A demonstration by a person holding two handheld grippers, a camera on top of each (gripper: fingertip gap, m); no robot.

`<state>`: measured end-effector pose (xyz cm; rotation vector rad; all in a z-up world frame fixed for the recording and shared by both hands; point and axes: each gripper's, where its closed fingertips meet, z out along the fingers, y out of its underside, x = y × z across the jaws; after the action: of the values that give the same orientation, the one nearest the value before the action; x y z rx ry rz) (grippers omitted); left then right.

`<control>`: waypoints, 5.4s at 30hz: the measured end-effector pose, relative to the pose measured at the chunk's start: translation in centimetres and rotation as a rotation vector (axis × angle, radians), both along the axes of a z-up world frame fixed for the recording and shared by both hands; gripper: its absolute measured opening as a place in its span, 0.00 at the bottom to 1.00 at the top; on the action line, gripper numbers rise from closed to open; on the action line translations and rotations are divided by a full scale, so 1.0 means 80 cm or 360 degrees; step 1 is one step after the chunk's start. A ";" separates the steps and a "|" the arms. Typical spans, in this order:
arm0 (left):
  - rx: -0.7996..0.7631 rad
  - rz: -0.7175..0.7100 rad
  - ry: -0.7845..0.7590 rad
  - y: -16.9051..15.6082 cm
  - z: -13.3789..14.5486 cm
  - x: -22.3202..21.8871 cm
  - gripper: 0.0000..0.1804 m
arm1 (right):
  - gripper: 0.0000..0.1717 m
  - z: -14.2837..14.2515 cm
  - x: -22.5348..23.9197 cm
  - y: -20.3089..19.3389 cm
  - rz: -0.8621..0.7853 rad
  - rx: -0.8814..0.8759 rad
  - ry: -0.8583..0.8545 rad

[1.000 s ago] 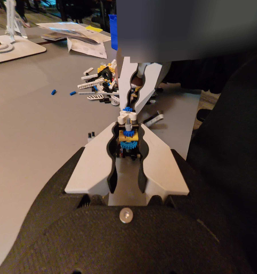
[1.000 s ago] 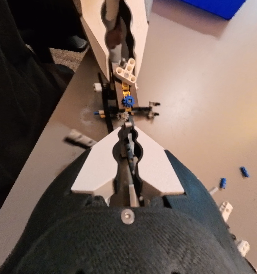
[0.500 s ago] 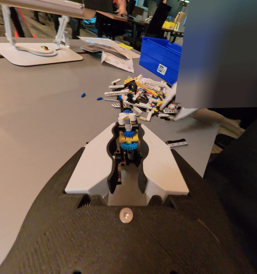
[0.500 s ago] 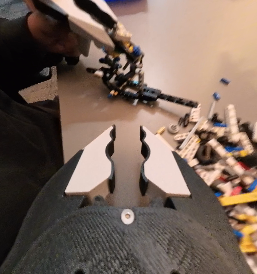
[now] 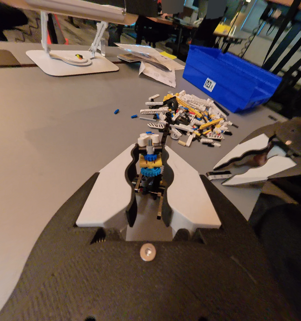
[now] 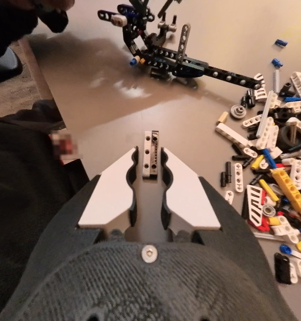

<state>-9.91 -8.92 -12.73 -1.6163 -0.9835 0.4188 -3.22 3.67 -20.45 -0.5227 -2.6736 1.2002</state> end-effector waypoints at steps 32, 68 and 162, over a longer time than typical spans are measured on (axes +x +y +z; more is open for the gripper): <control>0.0130 0.0310 -0.0512 -0.118 -0.061 -0.068 0.14 | 0.07 0.000 -0.001 -0.002 -0.0042 -0.0022 -0.0011; 0.0644 -0.0259 -0.0227 0.137 0.050 0.040 0.03 | 0.07 0.134 -0.043 -0.020 -0.0100 -0.0769 0.1124; -0.0386 -0.0160 0.0343 0.192 0.005 0.015 0.01 | 0.02 0.126 -0.073 0.022 -0.0307 -0.1538 -0.0554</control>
<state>-8.71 6.40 -12.32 -1.7862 -0.7061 0.6480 -9.09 5.45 -10.35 -1.1550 -2.0044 2.4706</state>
